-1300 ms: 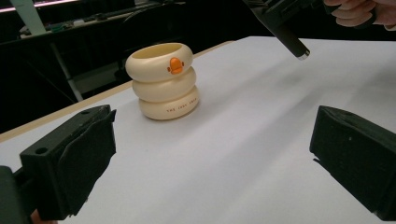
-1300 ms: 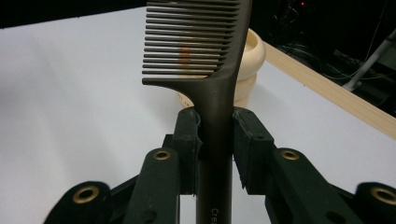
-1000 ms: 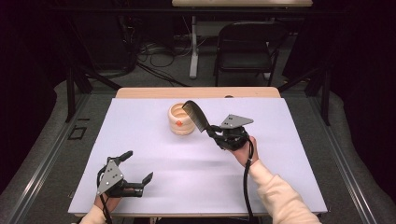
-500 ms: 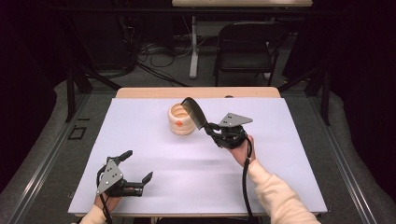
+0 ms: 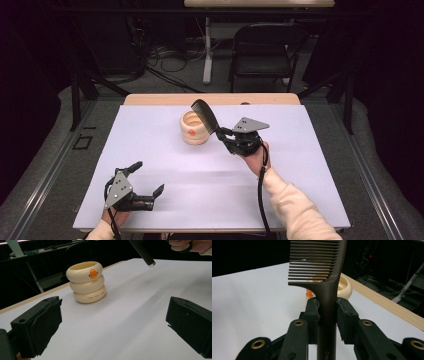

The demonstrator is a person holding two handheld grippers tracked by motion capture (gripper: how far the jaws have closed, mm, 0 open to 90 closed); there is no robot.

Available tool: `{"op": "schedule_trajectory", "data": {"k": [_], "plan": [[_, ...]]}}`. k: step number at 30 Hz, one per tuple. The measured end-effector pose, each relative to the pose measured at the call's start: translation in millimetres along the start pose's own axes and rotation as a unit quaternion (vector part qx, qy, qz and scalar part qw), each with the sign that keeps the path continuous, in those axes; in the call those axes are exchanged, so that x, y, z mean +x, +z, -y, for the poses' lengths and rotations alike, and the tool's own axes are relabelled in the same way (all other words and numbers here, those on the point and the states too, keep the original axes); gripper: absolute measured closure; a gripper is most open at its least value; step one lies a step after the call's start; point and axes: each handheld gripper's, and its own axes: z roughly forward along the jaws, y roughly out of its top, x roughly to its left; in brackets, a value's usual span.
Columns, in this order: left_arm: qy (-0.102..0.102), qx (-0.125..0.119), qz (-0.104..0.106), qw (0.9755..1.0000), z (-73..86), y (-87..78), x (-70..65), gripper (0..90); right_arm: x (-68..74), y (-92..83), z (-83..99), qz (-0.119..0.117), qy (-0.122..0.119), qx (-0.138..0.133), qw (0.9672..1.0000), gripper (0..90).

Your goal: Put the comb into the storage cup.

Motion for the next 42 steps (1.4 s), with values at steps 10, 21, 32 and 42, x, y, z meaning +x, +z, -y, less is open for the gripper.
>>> {"op": "schedule_trajectory", "data": {"k": [10, 21, 32, 42], "plan": [[-0.001, -0.001, 0.001, 1.0, 0.2, -0.1, -0.1, 0.1, 2.5, 6.9, -13.2, -0.003, -0.006, -0.011, 0.9999, 72.4], [-0.001, -0.002, -0.001, 1.0, -0.2, 0.4, 0.3, 0.1, 1.8, 11.3, -22.4, -0.002, -0.005, -0.021, 0.9998, 72.5], [-0.002, -0.001, 0.0, 1.0, 0.1, 1.2, 1.2, 0.1, 0.5, 17.5, -31.9, -0.003, -0.01, -0.029, 0.9995, 72.4], [-0.002, 0.001, 0.003, 1.0, 0.2, 3.1, 2.9, 0.1, -0.8, 22.7, -42.3, 0.002, -0.008, -0.036, 0.9993, 72.4]]}}
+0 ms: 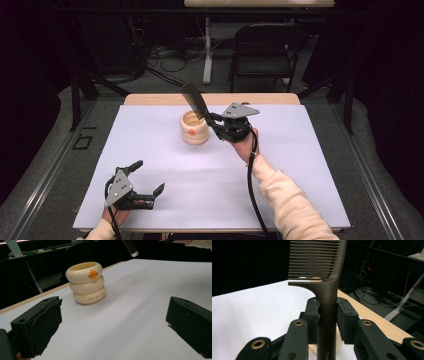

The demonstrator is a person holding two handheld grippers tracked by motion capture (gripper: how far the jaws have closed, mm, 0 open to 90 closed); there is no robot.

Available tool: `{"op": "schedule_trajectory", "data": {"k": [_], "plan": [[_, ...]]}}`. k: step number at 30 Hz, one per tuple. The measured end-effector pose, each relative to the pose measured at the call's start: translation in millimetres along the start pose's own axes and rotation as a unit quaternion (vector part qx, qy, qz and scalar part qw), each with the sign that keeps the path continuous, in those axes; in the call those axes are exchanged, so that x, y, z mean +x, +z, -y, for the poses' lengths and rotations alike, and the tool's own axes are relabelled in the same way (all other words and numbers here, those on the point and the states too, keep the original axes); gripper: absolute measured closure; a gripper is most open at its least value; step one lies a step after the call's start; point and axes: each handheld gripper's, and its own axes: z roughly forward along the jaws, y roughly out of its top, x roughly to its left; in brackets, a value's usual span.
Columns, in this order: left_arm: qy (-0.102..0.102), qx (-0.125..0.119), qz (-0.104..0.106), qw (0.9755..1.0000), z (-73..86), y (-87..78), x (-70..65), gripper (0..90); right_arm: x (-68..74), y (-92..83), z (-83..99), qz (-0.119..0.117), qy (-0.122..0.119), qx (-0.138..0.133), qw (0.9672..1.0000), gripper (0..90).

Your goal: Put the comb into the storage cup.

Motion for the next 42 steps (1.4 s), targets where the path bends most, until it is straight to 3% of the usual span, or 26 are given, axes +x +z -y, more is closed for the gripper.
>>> {"op": "schedule_trajectory", "data": {"k": [22, 42], "plan": [[0.002, -0.003, 0.002, 1.0, -0.9, -0.5, -1.0, 0.1, -6.7, 12.5, -7.4, 0.001, 0.013, -0.003, 0.9999, 72.5], [-0.001, -0.004, 0.0, 1.0, -0.6, -0.9, -0.3, 0.1, -7.3, 26.6, -17.8, 0.0, 0.007, -0.009, 0.9999, 72.5]]}}
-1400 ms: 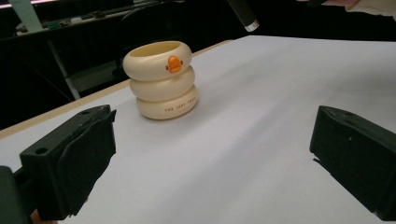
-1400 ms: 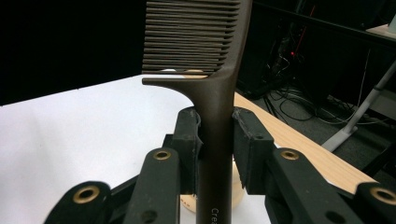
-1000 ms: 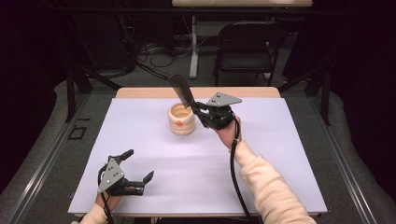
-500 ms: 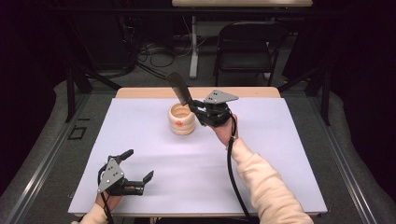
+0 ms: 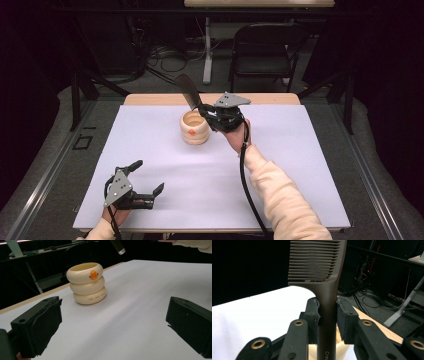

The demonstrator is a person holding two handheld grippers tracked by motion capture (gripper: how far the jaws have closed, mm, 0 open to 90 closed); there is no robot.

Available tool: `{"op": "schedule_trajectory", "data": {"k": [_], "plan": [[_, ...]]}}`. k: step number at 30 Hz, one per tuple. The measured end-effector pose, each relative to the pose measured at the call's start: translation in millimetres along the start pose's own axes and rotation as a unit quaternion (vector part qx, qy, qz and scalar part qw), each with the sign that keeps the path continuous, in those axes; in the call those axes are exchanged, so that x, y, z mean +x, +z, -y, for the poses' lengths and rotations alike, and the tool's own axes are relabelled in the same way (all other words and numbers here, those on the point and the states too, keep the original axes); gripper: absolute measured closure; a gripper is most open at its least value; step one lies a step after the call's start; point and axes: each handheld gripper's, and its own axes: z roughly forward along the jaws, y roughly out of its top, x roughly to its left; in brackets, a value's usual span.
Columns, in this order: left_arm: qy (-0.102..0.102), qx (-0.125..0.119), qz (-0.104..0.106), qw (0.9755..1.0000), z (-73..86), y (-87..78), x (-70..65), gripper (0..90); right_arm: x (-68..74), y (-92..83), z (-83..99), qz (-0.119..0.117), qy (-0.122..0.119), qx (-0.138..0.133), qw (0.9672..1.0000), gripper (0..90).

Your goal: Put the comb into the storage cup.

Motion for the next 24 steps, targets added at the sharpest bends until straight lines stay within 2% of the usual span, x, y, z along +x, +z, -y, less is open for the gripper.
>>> {"op": "schedule_trajectory", "data": {"k": [14, 16, 20, 24], "plan": [[0.002, -0.001, -0.001, 1.0, -0.4, -0.4, -0.2, 0.2, -1.4, 6.6, -5.0, 0.0, -0.005, -0.003, 1.0, 72.5], [-0.002, -0.001, -0.001, 1.0, -0.4, 0.3, -0.4, 0.2, -1.9, 7.5, -6.9, -0.002, -0.004, -0.002, 1.0, 72.5], [0.004, 0.0, 0.004, 1.0, -0.8, 0.8, -2.5, 0.1, -1.3, 8.9, -11.1, -0.002, -0.007, -0.002, 1.0, 72.5], [0.003, 0.0, 0.0, 1.0, -0.6, 0.2, -1.4, 0.2, -1.9, 13.1, -11.3, -0.002, -0.007, -0.002, 1.0, 72.5]]}}
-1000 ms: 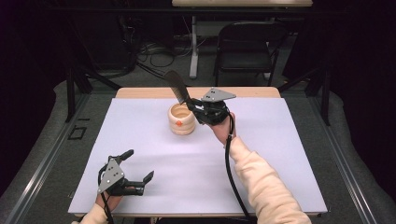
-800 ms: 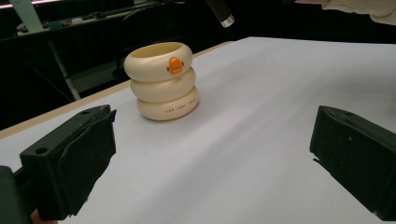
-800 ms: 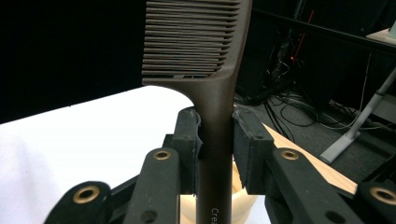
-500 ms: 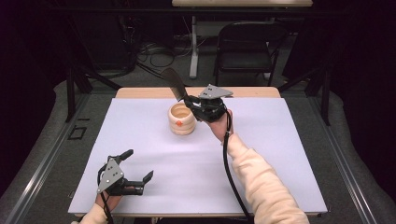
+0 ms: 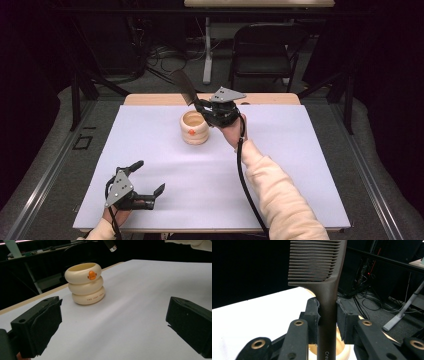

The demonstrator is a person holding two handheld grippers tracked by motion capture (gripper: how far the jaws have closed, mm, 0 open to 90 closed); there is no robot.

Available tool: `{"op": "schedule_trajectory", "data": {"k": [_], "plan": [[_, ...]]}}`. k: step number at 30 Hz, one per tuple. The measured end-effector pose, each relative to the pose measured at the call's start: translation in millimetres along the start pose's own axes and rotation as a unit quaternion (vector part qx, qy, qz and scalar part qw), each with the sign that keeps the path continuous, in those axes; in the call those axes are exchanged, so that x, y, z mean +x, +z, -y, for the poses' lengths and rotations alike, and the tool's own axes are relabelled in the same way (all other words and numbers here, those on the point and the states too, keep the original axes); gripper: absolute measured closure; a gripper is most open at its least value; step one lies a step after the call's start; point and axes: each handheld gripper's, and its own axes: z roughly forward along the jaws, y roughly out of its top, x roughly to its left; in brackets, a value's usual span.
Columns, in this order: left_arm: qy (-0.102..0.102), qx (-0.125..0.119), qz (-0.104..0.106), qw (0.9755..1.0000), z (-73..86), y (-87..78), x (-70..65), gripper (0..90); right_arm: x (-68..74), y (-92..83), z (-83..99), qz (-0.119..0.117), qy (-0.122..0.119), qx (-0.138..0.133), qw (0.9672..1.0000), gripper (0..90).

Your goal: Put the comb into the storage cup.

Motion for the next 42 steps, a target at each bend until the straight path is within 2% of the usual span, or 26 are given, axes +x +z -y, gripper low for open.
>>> {"op": "schedule_trajectory", "data": {"k": [17, 24, 42], "plan": [[-0.003, -0.002, 0.001, 1.0, 0.5, 0.1, 1.3, 0.2, -4.1, 21.8, 2.6, 0.003, 0.004, 0.001, 1.0, 72.5], [-0.004, -0.001, 0.001, 1.0, 0.8, 0.6, 1.6, 0.2, -6.2, 24.8, 0.6, 0.006, 0.009, -0.004, 0.9999, 72.5], [-0.004, -0.003, 0.0, 1.0, 0.6, -0.4, 2.1, 0.2, -5.1, 30.3, -2.8, 0.006, 0.007, -0.017, 0.9998, 72.5]]}}
